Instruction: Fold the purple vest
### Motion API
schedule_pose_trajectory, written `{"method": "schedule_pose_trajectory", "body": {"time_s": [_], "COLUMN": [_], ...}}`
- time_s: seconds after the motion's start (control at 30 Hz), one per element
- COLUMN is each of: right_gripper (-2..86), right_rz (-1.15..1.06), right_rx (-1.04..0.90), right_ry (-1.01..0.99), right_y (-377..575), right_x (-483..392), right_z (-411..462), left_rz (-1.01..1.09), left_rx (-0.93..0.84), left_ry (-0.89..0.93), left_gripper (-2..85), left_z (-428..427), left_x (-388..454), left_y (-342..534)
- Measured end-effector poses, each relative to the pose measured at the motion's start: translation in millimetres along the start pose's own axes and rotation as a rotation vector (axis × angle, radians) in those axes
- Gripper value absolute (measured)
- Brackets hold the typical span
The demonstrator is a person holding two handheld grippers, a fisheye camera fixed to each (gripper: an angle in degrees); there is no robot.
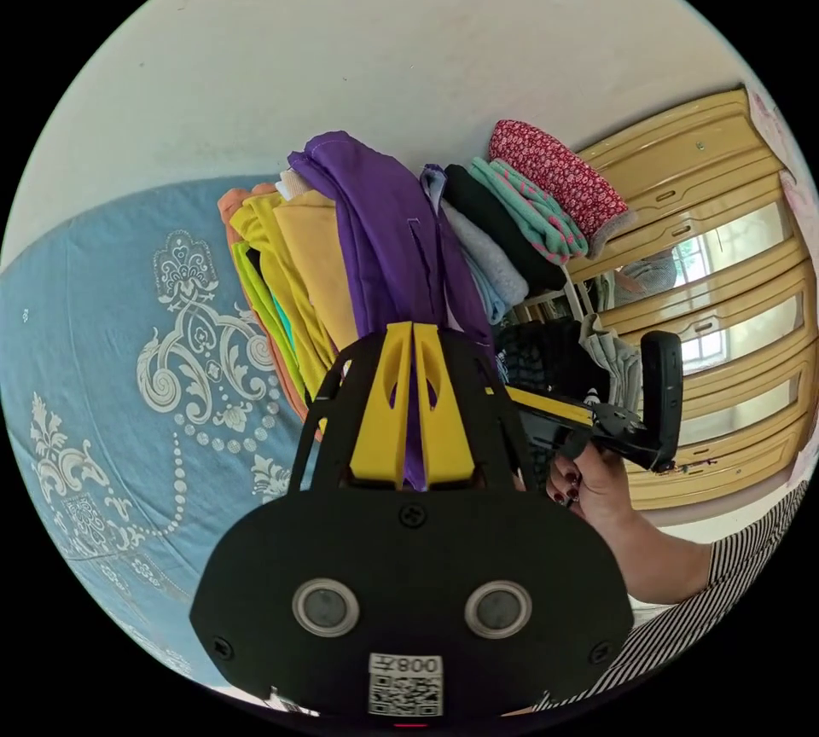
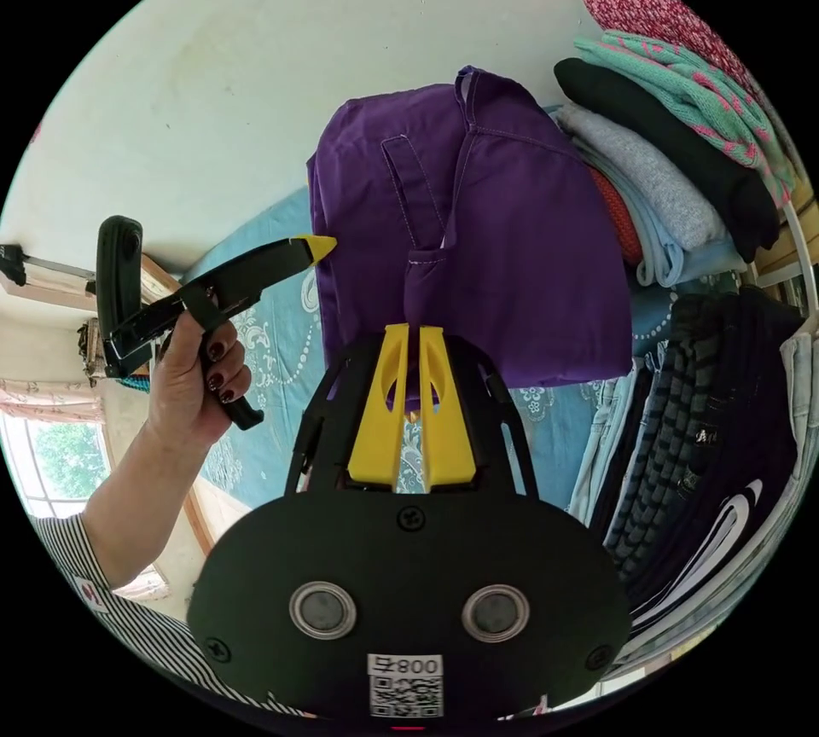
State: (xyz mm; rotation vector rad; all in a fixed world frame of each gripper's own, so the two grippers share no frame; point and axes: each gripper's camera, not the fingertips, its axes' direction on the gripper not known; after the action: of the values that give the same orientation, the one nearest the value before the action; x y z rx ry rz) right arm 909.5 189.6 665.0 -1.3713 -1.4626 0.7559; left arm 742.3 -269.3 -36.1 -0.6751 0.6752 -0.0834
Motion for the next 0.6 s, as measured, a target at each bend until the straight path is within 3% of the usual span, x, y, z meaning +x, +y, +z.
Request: {"method": "schedule_pose_trajectory", "body": {"time_s": [0.4, 0.6], "right_gripper": [0.5, 0.4], "right_rz": [-0.004, 0.004], "right_rx": [0.2, 0.244], "right_ry": [-0.148, -0.201], "right_y": [42, 76], "right_x": [25, 34], "right_z": [-94, -133], "left_rz": [0.028, -0.005], "left_rx": [0.088, -0.05], "left_ry": [0.168, 0.204], "left_gripper": [0.1, 0.7], "left_z": [-74, -81], "left_x": [42, 58], "left_y": [49, 105]}}
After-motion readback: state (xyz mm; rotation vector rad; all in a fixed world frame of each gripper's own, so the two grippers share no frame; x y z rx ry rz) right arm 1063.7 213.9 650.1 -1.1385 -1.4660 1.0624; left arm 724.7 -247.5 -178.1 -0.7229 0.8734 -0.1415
